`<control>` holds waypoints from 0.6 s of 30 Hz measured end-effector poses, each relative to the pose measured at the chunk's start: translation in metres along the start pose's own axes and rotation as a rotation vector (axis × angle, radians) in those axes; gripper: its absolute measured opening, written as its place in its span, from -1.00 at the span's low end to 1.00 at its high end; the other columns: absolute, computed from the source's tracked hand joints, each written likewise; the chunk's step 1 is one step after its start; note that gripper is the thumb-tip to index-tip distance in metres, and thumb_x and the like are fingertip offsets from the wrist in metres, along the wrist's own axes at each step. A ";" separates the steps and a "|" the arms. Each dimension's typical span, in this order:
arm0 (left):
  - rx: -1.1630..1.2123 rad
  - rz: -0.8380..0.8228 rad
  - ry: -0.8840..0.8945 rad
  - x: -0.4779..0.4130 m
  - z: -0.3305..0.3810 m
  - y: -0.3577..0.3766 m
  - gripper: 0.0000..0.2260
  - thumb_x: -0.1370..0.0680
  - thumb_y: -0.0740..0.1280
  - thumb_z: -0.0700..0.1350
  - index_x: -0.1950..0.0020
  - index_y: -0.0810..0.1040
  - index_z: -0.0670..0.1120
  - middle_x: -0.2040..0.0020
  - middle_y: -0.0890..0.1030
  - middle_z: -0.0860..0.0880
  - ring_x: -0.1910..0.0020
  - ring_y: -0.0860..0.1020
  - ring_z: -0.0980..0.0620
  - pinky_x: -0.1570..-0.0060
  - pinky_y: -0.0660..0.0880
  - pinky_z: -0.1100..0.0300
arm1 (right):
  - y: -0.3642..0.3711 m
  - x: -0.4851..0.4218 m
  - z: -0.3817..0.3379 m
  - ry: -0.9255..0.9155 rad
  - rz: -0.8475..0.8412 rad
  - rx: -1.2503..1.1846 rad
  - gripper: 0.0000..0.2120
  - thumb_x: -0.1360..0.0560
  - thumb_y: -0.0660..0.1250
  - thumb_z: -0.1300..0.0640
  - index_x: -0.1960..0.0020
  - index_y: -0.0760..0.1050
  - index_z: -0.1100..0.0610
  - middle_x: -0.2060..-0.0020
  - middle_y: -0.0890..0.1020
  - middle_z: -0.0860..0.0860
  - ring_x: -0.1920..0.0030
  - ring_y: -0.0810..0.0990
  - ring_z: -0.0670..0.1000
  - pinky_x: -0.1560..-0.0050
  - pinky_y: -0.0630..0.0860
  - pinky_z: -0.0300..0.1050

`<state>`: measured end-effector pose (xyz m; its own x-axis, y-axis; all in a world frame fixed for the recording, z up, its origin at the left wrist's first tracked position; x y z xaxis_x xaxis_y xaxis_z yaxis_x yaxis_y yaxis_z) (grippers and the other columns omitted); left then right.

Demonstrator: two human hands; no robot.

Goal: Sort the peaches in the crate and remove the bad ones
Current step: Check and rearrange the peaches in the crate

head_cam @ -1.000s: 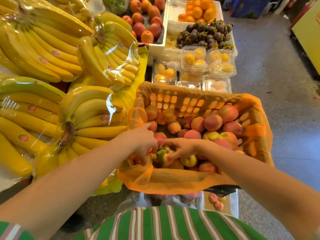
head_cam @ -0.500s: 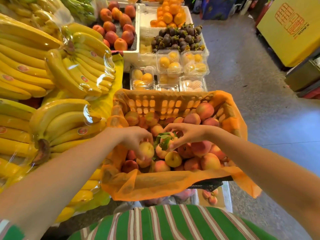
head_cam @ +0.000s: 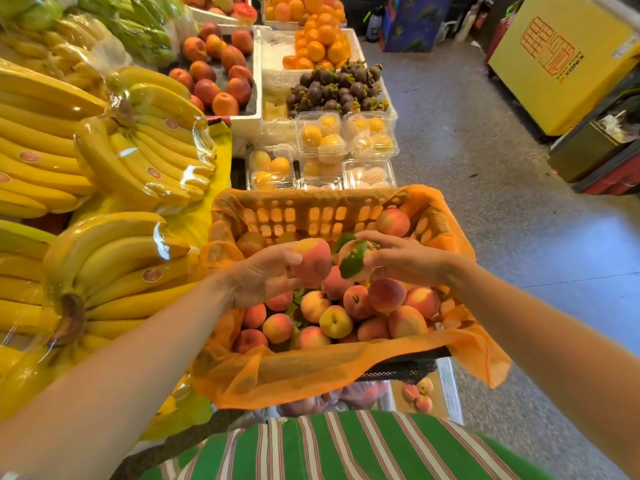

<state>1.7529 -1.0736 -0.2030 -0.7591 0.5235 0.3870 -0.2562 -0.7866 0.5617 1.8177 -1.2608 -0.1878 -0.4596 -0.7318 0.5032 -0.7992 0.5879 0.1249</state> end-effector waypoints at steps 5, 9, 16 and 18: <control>0.316 0.038 0.040 -0.011 -0.003 0.003 -0.45 -0.20 0.54 -0.04 -0.15 0.64 -0.23 -0.12 0.61 -0.24 -0.08 0.61 -0.13 -0.10 0.57 0.09 | 0.004 0.003 0.003 -0.052 0.006 -0.109 -0.43 -0.44 0.35 0.10 -0.39 0.27 0.14 -0.18 0.51 0.21 -0.18 0.52 0.14 -0.25 0.40 0.08; 0.362 0.079 0.063 -0.017 0.000 0.008 -0.41 -0.21 0.54 -0.01 -0.17 0.62 -0.24 -0.13 0.60 -0.22 -0.03 0.61 -0.15 0.00 0.59 0.08 | 0.004 0.007 0.000 -0.066 0.035 -0.114 -0.60 -0.49 0.25 0.15 -0.32 0.35 0.06 -0.16 0.58 0.14 -0.15 0.58 0.10 -0.22 0.47 0.02; 0.312 0.121 0.057 -0.022 0.003 0.019 -0.40 -0.23 0.58 0.02 -0.21 0.60 -0.19 -0.17 0.59 -0.19 -0.04 0.56 -0.11 0.04 0.61 0.10 | -0.026 0.028 0.005 -0.032 0.160 0.074 -0.59 -0.49 0.30 0.05 -0.31 0.42 0.11 -0.14 0.63 0.06 -0.17 0.59 0.06 -0.19 0.49 -0.03; 0.261 0.164 0.049 -0.024 0.002 0.023 -0.55 -0.35 0.51 0.04 -0.16 0.63 -0.16 -0.14 0.62 -0.18 -0.06 0.57 -0.12 0.03 0.61 0.09 | -0.042 0.039 0.004 0.034 0.216 0.234 -0.49 -0.44 0.36 -0.09 -0.31 0.43 0.11 -0.15 0.61 0.11 -0.13 0.60 0.09 -0.12 0.51 0.00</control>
<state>1.7668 -1.1034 -0.1983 -0.8072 0.3754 0.4556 0.0293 -0.7453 0.6661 1.8314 -1.3157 -0.1770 -0.6188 -0.5844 0.5250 -0.7535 0.6306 -0.1862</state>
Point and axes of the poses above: each hand's wrist, its own x-axis away from the middle knuckle, its own y-axis out of the palm, z = x × y, the point moved 6 cm from there along -x, towards the middle knuckle
